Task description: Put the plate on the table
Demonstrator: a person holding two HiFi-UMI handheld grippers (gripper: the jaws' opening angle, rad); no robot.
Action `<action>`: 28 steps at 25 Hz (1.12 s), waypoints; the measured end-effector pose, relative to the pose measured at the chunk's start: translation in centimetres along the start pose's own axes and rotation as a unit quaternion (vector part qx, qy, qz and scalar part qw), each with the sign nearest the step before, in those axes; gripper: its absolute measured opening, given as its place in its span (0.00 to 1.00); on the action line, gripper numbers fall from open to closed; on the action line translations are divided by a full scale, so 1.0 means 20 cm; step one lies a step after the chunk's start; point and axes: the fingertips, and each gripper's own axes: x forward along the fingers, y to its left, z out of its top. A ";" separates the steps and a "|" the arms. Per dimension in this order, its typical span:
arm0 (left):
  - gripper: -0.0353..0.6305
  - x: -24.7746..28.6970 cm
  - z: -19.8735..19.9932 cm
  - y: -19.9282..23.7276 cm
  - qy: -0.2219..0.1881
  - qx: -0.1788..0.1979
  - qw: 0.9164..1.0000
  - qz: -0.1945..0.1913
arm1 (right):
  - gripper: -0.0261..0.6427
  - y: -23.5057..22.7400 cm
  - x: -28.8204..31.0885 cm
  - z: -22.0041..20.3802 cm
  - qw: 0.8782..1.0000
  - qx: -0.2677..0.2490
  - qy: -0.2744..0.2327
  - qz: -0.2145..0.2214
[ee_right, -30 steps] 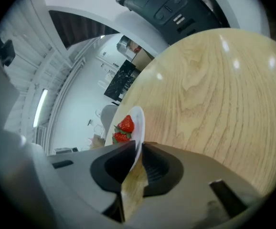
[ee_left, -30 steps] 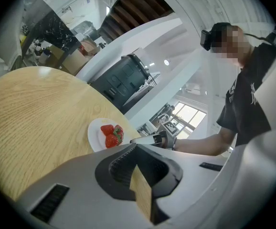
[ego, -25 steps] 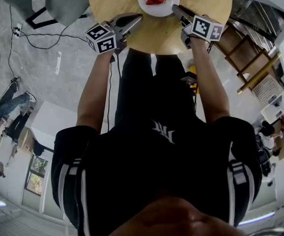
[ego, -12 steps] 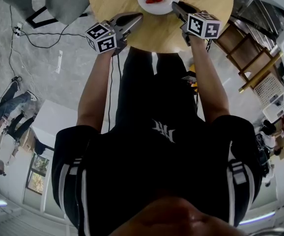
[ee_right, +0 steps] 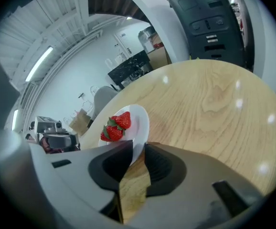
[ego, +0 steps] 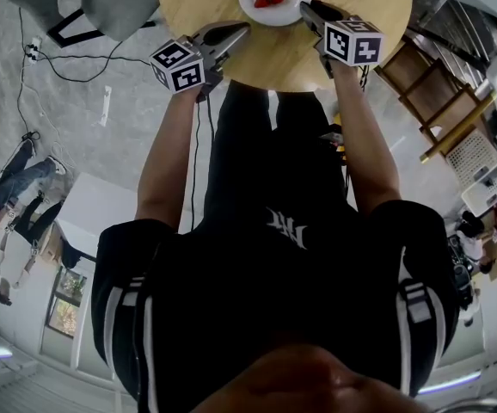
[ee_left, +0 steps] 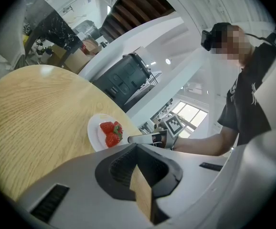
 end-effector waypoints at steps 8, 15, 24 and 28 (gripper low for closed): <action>0.06 0.00 0.00 0.00 -0.001 0.002 1.000 -0.002 | 0.17 0.00 0.01 0.00 0.999 -0.037 0.007 -0.012; 0.06 -0.01 -0.01 -0.02 -0.001 0.004 1.000 -0.003 | 0.19 0.01 0.01 0.01 0.996 -0.080 0.008 -0.034; 0.06 -0.03 -0.02 -0.03 -0.005 0.003 1.000 -0.001 | 0.20 0.00 0.02 0.01 0.989 -0.131 0.020 -0.060; 0.06 -0.03 -0.03 -0.04 -0.006 0.002 1.000 0.000 | 0.20 0.00 0.02 0.01 0.989 -0.133 0.018 -0.064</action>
